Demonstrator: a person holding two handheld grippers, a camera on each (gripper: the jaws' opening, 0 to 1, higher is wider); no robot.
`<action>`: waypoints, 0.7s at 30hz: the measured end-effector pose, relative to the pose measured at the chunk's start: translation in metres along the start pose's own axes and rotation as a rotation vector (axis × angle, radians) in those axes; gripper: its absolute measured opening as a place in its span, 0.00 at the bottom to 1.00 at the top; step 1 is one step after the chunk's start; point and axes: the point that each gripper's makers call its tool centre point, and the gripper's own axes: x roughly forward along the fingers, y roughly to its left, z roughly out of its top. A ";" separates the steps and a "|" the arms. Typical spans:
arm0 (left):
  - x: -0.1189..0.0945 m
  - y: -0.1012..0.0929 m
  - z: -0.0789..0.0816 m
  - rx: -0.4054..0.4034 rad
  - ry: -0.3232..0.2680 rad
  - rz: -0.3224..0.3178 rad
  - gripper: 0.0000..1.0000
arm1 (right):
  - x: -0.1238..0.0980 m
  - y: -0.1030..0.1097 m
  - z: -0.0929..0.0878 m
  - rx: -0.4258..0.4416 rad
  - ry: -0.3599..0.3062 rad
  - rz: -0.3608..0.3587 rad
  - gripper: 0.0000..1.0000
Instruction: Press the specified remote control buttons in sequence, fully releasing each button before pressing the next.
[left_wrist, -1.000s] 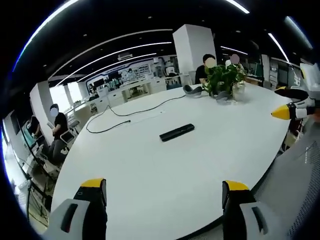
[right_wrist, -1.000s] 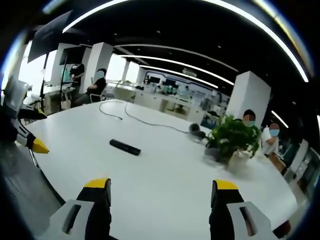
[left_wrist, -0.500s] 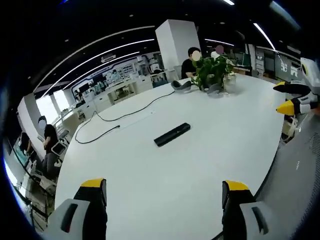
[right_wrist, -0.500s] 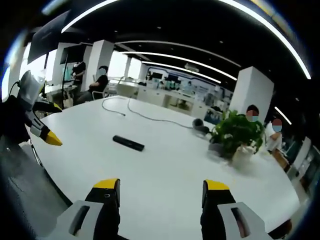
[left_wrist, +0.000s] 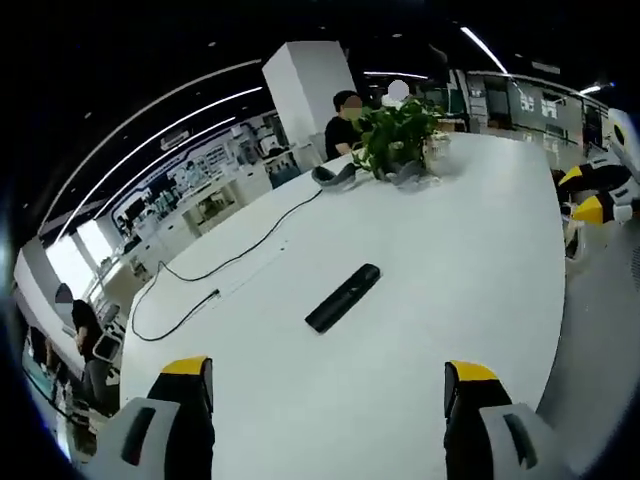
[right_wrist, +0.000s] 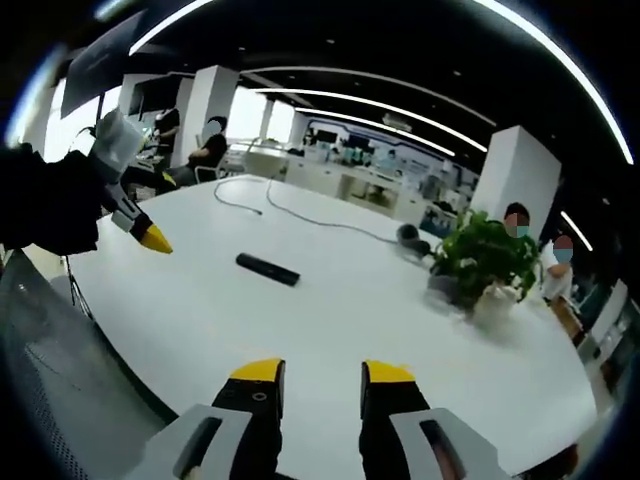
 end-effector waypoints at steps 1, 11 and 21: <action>0.004 0.000 0.001 0.013 0.005 -0.011 0.97 | 0.001 -0.001 -0.001 -0.005 0.007 -0.002 0.21; 0.049 -0.001 0.026 0.102 0.015 -0.109 0.95 | 0.001 0.001 -0.006 -0.015 0.044 0.011 0.00; 0.094 0.000 0.038 0.183 0.086 -0.213 0.95 | 0.002 0.002 -0.011 -0.025 0.079 0.016 0.00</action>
